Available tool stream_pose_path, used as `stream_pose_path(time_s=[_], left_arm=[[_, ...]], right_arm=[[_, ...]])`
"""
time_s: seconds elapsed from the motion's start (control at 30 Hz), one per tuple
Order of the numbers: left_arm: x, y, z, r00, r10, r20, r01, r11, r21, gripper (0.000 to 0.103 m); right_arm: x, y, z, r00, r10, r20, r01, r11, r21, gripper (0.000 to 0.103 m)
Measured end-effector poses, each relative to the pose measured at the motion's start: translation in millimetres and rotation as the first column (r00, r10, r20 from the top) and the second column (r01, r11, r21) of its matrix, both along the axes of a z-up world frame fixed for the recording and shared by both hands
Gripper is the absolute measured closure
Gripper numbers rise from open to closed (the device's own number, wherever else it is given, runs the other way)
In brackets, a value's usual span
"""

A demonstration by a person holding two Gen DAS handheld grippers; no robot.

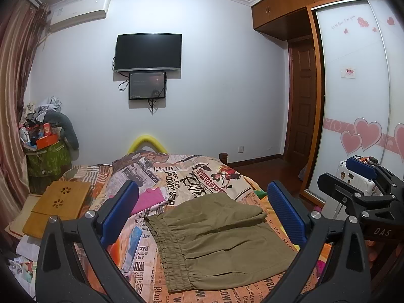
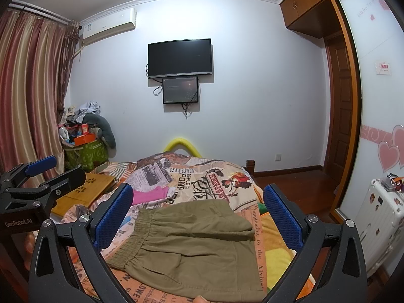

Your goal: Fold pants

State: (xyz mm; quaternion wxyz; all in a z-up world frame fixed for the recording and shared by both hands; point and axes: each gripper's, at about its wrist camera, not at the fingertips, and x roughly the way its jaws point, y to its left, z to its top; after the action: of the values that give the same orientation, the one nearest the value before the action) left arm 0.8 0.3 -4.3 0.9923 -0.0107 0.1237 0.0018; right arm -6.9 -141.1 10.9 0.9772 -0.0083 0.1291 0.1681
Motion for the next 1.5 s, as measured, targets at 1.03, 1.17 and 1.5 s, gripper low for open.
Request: stream_pose_path(time_s=[1.03, 1.17, 1.5], left_arm=[[1.6, 0.6, 2.1, 1.000, -0.003, -0.001, 0.003, 1.000, -0.003, 0.000], [1.4, 2.5, 2.3, 1.000, -0.002, -0.002, 0.002, 1.000, -0.005, 0.000], [2.7, 2.9, 2.6, 1.000, -0.003, -0.003, 0.003, 1.000, -0.005, 0.000]], right_arm=[[-2.6, -1.3, 2.6, 1.000, 0.003, 0.000, -0.003, 1.000, -0.003, 0.001], [-3.0, -0.9, 2.2, 1.000, 0.003, 0.000, -0.003, 1.000, -0.003, 0.001], [-3.0, 0.0, 2.3, 1.000, 0.004, -0.001, -0.004, 1.000, -0.003, 0.001]])
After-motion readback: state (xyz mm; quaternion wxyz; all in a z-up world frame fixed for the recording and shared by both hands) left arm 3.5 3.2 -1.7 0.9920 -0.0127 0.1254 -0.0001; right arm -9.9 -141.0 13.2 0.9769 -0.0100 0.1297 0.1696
